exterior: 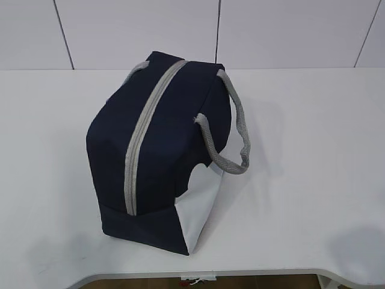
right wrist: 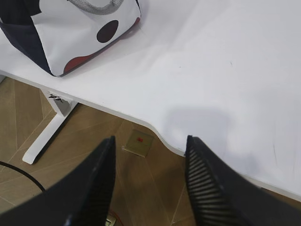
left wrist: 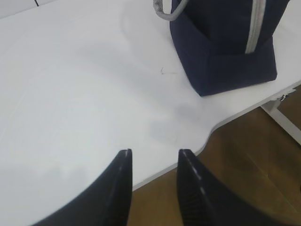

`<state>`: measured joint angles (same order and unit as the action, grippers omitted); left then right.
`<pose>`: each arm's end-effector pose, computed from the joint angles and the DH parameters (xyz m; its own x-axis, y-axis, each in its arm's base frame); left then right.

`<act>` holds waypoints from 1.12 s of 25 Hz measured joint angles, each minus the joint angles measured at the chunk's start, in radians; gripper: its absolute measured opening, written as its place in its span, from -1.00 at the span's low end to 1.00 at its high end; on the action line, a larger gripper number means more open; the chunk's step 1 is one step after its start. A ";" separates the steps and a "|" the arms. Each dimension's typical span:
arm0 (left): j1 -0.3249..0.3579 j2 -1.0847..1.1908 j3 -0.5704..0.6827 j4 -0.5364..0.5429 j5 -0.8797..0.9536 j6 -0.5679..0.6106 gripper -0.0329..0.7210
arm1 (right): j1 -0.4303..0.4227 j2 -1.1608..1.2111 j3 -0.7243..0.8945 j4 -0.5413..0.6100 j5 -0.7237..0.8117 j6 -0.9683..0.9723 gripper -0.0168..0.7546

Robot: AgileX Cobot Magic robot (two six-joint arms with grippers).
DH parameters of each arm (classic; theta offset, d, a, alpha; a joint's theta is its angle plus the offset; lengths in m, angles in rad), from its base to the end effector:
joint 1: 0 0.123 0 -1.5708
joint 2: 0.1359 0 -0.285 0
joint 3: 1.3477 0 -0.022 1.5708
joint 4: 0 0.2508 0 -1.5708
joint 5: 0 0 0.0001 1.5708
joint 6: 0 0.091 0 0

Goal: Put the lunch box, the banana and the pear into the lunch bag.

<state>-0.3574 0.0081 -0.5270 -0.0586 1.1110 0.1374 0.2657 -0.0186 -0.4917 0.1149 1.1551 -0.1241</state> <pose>-0.0100 -0.0014 0.2809 -0.4062 0.2702 -0.8729 0.4403 0.8950 0.0721 -0.0133 0.0063 0.2679 -0.4802 -0.2105 -0.8515 -0.3855 0.9227 -0.0107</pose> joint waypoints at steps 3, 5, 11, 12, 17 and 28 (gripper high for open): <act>0.000 -0.002 0.000 0.000 0.000 0.000 -0.26 | 0.000 0.000 0.000 -0.002 -0.002 0.000 0.07; 0.000 -0.002 0.000 0.000 0.000 0.000 -0.26 | 0.000 0.000 0.000 -0.004 -0.002 0.000 0.07; 0.096 -0.002 0.000 0.000 0.000 0.000 -0.26 | -0.023 0.000 0.000 -0.011 -0.003 0.000 0.07; 0.123 -0.002 0.000 0.000 0.000 0.000 -0.26 | -0.040 0.000 0.000 -0.018 -0.003 0.000 0.07; 0.281 -0.002 0.000 0.000 0.000 0.000 -0.26 | -0.134 0.000 0.000 -0.027 -0.003 0.000 0.07; 0.357 -0.002 0.000 0.000 0.000 0.000 -0.26 | -0.156 0.000 0.000 -0.028 -0.003 -0.002 0.07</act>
<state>0.0001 0.0065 -0.5270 -0.0586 1.1110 0.1369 0.1100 -0.0186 -0.4917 0.0865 1.1516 -0.1260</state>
